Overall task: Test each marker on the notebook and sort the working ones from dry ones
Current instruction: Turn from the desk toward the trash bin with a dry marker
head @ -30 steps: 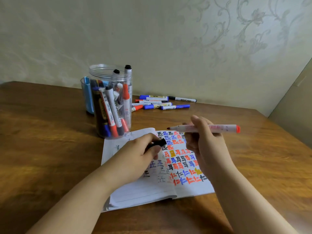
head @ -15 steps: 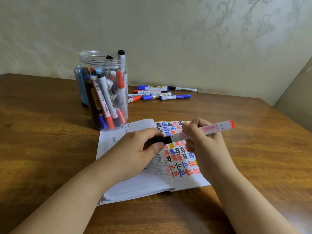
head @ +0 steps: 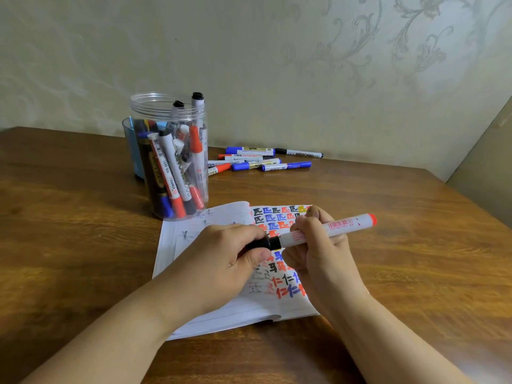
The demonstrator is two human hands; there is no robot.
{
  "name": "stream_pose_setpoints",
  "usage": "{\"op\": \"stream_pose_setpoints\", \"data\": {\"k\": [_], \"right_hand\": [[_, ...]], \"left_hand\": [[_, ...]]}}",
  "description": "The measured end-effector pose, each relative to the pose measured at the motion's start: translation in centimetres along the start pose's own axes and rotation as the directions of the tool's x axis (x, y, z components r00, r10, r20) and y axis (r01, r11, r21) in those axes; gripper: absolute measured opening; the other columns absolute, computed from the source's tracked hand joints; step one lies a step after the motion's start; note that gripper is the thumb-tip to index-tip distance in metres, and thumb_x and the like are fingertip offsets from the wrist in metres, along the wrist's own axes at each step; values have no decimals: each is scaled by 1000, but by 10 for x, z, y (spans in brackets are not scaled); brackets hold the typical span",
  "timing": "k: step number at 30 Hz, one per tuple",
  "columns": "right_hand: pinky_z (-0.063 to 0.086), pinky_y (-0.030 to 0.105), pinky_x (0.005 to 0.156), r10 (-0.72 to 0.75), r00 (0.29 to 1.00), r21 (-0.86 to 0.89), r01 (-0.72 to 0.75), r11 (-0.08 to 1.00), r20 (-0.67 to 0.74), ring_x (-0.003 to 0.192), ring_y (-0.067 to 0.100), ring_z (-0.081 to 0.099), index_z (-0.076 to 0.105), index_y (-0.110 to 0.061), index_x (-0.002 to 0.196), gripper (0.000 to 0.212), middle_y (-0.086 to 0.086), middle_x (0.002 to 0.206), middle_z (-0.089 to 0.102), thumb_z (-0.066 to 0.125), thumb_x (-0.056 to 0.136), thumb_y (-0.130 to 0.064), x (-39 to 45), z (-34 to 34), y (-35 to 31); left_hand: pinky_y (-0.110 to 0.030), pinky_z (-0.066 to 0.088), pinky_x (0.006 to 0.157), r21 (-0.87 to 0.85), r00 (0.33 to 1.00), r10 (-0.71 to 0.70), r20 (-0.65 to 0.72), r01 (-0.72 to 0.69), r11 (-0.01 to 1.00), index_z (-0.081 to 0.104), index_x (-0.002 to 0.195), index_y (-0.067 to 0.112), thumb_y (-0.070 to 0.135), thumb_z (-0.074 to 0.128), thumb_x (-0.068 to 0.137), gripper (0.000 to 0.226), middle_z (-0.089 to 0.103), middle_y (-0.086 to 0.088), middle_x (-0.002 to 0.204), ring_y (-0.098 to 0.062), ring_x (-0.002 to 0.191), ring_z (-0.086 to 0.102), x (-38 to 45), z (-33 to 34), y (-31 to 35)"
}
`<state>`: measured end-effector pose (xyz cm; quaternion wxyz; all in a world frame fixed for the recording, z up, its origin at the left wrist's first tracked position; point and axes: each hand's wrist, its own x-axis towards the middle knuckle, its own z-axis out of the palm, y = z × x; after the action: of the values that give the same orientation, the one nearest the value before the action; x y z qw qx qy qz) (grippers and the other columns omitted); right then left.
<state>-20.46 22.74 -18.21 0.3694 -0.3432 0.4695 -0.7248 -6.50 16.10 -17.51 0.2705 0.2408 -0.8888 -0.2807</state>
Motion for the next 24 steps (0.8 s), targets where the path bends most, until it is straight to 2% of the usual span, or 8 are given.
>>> {"op": "stream_pose_setpoints", "data": {"k": [5, 9, 11, 14, 15, 17, 20, 24], "right_hand": [[24, 20, 42, 21, 1000, -4, -21, 1000, -16, 43, 9, 21, 38, -28, 48, 54, -2, 48, 26, 40, 91, 4, -4, 4, -3], [24, 20, 42, 15, 1000, -21, -15, 1000, 3, 43, 8, 22, 36, -21, 53, 44, -3, 47, 26, 44, 91, 0, -9, 8, -15], [25, 21, 43, 40, 997, -65, -36, 997, 64, 43, 10, 23, 37, -16, 60, 35, -2, 46, 29, 57, 88, -13, -13, 16, -20], [32, 19, 46, 100, 970, -141, -70, 987, 221, 46, 9, 34, 51, -13, 70, 38, -2, 49, 41, 64, 65, -48, -30, 40, -34], [34, 20, 49, 112, 961, -147, -77, 986, 254, 48, 8, 39, 58, -13, 74, 41, -2, 51, 45, 62, 61, -52, -37, 48, -38], [37, 25, 55, 120, 942, -158, -73, 985, 313, 52, 9, 45, 70, -16, 80, 43, 0, 55, 52, 57, 64, -53, -50, 64, -45], [41, 24, 53, 113, 862, -211, -7, 978, 494, 53, 12, 49, 75, -22, 77, 33, 3, 61, 60, 51, 75, -45, -76, 100, -37], [41, 19, 45, 139, 720, -197, -4, 980, 680, 50, 13, 48, 70, -12, 88, 33, 6, 63, 62, 52, 75, -36, -126, 163, 0]], "left_hand": [[-2, 39, 69, 69, 1000, 3, 8, -4, 998, 60, 113, 24, 29, 53, 90, 25, 50, 19, 93, 13, 79, 48, 0, 1, 2], [-2, 39, 69, 78, 1000, -23, -13, 24, 997, 58, 109, 31, 30, 52, 91, 19, 52, 21, 93, 12, 81, 49, -4, -6, 14], [-7, 41, 71, 50, 996, -80, -34, 82, 995, 53, 100, 39, 31, 50, 92, 12, 55, 24, 92, 9, 87, 52, -16, -19, 19], [-8, 42, 69, 51, 971, -189, -144, 198, 979, 49, 98, 47, 35, 52, 90, 15, 52, 32, 99, 14, 93, 48, -55, -52, 21], [-7, 41, 69, 71, 959, -201, -199, 219, 973, 47, 98, 49, 36, 52, 90, 16, 50, 34, 99, 15, 94, 48, -71, -63, 21], [-7, 42, 72, 96, 932, -201, -302, 240, 966, 49, 96, 47, 33, 53, 89, 16, 54, 30, 98, 10, 96, 50, -109, -82, 22], [-10, 42, 77, 112, 884, -227, -409, 295, 949, 55, 95, 40, 27, 56, 87, 16, 55, 21, 93, 1, 96, 51, -175, -103, 22], [-14, 43, 76, 95, 772, -328, -544, 445, 890, 57, 96, 39, 27, 58, 87, 15, 52, 17, 95, -7, 91, 54, -279, -125, 10]]}}
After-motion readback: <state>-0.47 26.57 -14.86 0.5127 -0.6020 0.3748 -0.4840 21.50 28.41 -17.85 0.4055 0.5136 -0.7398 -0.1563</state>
